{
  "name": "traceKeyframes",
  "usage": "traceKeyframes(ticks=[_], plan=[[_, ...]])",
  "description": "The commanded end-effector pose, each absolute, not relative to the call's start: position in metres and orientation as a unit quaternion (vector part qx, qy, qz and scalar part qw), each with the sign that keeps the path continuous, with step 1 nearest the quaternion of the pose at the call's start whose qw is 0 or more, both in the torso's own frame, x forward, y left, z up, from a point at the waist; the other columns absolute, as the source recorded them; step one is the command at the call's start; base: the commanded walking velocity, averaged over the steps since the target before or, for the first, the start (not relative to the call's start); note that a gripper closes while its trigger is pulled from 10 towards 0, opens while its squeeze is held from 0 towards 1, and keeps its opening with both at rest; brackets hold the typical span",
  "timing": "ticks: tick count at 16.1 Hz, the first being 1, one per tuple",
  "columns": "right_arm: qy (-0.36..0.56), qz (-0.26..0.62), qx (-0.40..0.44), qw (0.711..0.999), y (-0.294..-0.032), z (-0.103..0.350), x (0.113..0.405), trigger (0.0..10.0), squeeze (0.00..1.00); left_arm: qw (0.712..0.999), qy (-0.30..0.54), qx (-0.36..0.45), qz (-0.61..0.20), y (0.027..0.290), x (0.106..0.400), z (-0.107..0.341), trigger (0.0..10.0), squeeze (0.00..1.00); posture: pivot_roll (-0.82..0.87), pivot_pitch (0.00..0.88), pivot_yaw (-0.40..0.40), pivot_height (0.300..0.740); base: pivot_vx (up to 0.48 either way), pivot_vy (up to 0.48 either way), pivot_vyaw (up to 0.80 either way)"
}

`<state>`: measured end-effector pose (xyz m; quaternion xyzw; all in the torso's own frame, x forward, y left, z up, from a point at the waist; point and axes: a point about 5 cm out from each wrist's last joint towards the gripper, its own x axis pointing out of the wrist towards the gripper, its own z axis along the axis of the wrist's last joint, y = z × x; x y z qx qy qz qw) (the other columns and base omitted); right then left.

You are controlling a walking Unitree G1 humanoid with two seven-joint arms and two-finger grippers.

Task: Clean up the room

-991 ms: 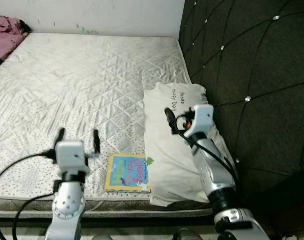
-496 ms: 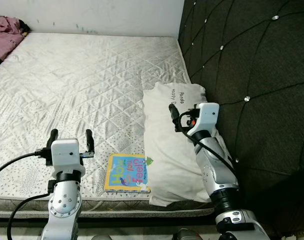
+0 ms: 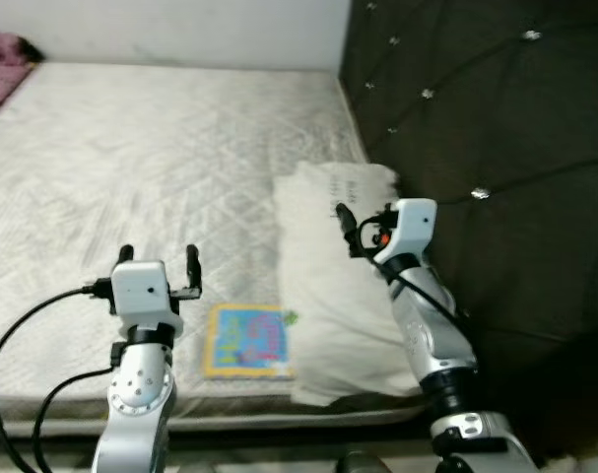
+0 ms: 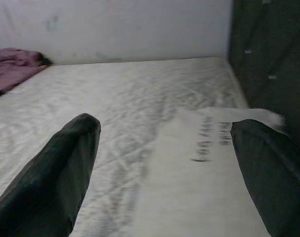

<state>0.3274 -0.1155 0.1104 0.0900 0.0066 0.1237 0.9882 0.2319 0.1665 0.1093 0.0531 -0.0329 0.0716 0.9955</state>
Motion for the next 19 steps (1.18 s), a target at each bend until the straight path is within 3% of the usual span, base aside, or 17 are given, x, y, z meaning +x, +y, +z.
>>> traceKeyframes(ticks=[1,9,19], plan=[[-0.003,0.144,0.099,0.985,-0.1054,0.1180,0.3279,10.0,0.00,0.995,-0.032,0.056,0.076,0.1709,0.2313,0.1110,10.0,0.00,0.01,0.000,-0.030,0.740,0.000,0.480,0.00],[0.023,0.170,0.114,0.979,-0.0969,0.1116,0.3234,10.0,0.00,0.996,-0.026,0.045,0.078,0.1709,0.2309,0.1112,10.0,0.00,0.02,0.000,-0.031,0.740,0.000,0.480,0.00],[0.041,0.189,0.090,0.977,-0.0955,0.1104,0.3256,10.0,0.00,0.996,-0.025,0.021,0.079,0.1682,0.2364,0.1124,10.0,0.00,0.01,0.000,-0.058,0.740,0.000,0.480,-0.59]])
